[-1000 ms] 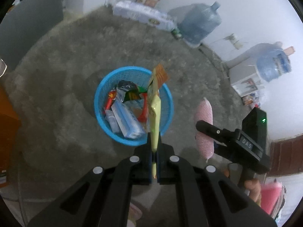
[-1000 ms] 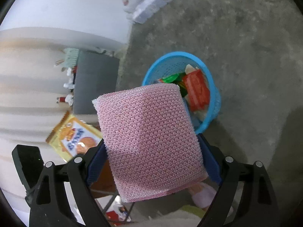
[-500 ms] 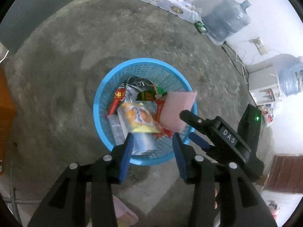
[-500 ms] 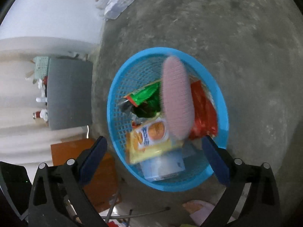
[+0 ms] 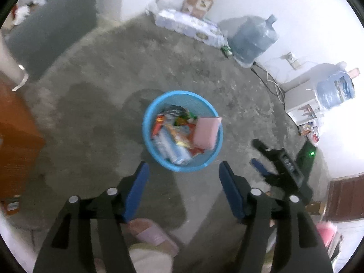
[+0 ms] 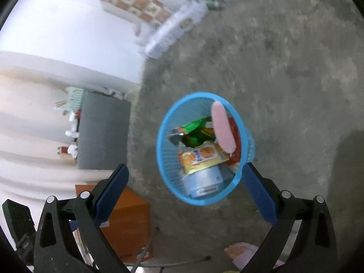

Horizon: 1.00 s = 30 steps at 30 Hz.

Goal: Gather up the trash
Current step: 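Swing both tools back over the table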

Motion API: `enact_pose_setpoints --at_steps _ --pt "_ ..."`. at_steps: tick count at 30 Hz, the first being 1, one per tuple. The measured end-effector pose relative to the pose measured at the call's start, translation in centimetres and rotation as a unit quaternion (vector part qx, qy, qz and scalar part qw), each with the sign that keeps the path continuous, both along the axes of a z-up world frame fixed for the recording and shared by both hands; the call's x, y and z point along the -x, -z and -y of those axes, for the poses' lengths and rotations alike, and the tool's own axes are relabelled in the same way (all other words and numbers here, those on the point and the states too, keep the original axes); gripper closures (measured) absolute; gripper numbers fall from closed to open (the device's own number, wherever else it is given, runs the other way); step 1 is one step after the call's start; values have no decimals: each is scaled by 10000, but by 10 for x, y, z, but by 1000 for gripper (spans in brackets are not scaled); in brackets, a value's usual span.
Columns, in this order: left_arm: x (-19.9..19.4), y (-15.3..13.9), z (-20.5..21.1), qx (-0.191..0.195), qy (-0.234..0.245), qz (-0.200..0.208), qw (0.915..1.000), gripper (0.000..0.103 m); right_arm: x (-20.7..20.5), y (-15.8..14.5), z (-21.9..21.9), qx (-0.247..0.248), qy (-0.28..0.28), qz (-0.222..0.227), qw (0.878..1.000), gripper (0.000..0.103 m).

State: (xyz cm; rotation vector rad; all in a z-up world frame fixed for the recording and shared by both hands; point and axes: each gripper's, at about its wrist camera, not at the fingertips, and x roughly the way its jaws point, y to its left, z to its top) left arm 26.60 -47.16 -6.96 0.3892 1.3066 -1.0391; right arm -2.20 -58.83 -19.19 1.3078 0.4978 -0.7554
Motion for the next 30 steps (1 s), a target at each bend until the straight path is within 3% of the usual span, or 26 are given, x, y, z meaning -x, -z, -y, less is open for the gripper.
enact_pose_setpoints --at_steps 5,8,11,17,20,26,30 --pt "-7 -62 -103 350 -607 253 9972 33 4 -46 -53 652 -381 -124 9971 7" --pt "-5 -95 -175 632 -1148 484 9902 31 -14 -58 -81 938 -920 -397 9905 7" --pt "0 -117 -227 861 -1604 593 9815 30 -31 -76 -103 1164 -1395 -395 9826 7" --pt "23 -142 -342 1200 -2578 771 9556 27 -62 -125 -149 1715 -2252 -48 9591 7" --pt "32 -151 -384 1304 -2929 878 9431 27 -82 -134 -175 1874 -2735 -52 9434 7" --pt "55 -160 -472 1314 -3731 1280 9095 23 -111 -160 -244 2243 -3802 62 8973 7" --pt "64 -154 -517 1235 -4207 1378 8881 22 -123 -168 -274 2387 -4248 73 8732 7"
